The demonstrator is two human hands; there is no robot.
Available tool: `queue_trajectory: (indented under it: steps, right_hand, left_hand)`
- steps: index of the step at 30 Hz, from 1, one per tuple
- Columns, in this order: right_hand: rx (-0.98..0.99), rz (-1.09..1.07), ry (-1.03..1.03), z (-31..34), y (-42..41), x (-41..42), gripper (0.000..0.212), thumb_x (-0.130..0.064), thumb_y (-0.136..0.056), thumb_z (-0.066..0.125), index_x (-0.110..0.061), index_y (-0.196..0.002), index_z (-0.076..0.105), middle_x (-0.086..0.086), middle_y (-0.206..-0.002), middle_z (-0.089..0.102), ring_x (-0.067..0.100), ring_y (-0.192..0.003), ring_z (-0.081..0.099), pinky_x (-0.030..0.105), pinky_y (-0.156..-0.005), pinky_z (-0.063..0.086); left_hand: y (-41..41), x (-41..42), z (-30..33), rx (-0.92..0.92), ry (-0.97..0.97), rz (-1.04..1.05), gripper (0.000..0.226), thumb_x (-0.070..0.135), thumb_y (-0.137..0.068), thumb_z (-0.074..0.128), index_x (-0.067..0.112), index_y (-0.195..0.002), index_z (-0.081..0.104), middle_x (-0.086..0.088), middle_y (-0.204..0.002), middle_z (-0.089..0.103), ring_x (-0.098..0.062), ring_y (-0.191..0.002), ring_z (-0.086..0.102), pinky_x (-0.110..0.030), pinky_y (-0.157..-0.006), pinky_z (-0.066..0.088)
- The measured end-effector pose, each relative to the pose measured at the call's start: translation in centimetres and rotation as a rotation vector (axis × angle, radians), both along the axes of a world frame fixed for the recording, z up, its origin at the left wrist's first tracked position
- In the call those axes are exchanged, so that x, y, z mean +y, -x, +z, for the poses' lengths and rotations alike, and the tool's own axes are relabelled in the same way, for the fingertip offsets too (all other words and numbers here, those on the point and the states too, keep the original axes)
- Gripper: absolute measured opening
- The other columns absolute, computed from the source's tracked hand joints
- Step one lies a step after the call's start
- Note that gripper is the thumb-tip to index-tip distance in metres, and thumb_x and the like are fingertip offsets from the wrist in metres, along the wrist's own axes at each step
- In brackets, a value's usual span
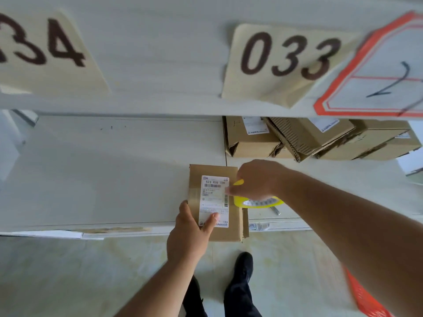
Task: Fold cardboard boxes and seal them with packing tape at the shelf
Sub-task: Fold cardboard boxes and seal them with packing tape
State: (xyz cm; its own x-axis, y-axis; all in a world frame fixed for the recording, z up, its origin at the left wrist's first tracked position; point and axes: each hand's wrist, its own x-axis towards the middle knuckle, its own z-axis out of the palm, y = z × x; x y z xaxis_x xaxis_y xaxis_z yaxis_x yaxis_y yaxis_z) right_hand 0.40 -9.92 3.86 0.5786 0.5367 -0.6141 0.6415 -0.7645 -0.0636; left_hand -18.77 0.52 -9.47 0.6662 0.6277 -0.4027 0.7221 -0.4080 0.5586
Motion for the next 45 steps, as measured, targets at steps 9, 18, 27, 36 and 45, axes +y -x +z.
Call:
queue_trajectory:
  steps: [9,18,27,36,45]
  right_hand:
    - [-0.076,-0.018,0.180,-2.7,0.4,-1.2,0.049,-0.068,-0.099,0.041,-0.021,-0.099,0.057,-0.005,-0.090,0.059,0.021,-0.091,0.061,0.035,-0.073,0.044]
    - [-0.102,-0.012,0.183,-5.2,0.3,-2.4,0.070,-0.082,-0.094,0.034,-0.022,-0.115,0.066,-0.005,-0.089,0.063,0.020,-0.090,0.064,0.035,-0.071,0.047]
    - [0.059,-0.107,0.044,-6.3,-0.5,-3.6,0.062,-0.081,-0.093,0.040,-0.039,-0.134,0.061,-0.010,-0.081,0.057,0.017,-0.093,0.060,0.035,-0.078,0.048]
    - [0.189,-0.141,-0.181,-1.5,-0.9,-1.2,0.064,-0.072,-0.094,0.053,-0.016,-0.118,0.072,0.003,-0.111,0.069,0.024,-0.103,0.065,0.038,-0.082,0.049]
    - [0.280,-0.061,-0.409,3.2,3.1,12.9,0.063,-0.068,-0.093,0.059,-0.008,-0.106,0.072,0.006,-0.098,0.067,0.024,-0.091,0.064,0.031,-0.064,0.043]
  left_hand:
    - [-0.8,-0.3,0.5,0.026,0.019,-0.036,0.069,0.080,-0.082,0.057,0.027,-0.122,0.039,0.004,-0.114,0.068,-0.026,-0.095,0.071,-0.034,-0.069,0.050]
    - [-0.7,-0.2,0.3,0.018,0.025,-0.047,0.068,0.080,-0.082,0.057,0.029,-0.123,0.039,0.006,-0.114,0.067,-0.024,-0.094,0.070,-0.036,-0.071,0.054]
    - [-3.3,-4.2,3.2,0.134,-0.318,-0.293,0.128,0.091,-0.076,0.046,0.016,-0.162,-0.012,-0.017,-0.170,-0.012,-0.042,-0.157,0.005,-0.059,-0.119,0.026]
    - [-3.7,-0.7,4.3,0.179,-0.094,-0.192,0.127,0.082,-0.064,0.048,0.025,-0.163,-0.008,-0.006,-0.172,-0.010,-0.036,-0.157,0.003,-0.058,-0.120,0.024]
    - [1.5,7.0,5.6,-0.222,0.034,0.075,0.044,0.035,-0.098,0.063,0.018,-0.138,0.057,-0.004,-0.133,0.064,-0.025,-0.123,0.062,-0.032,-0.097,0.047]
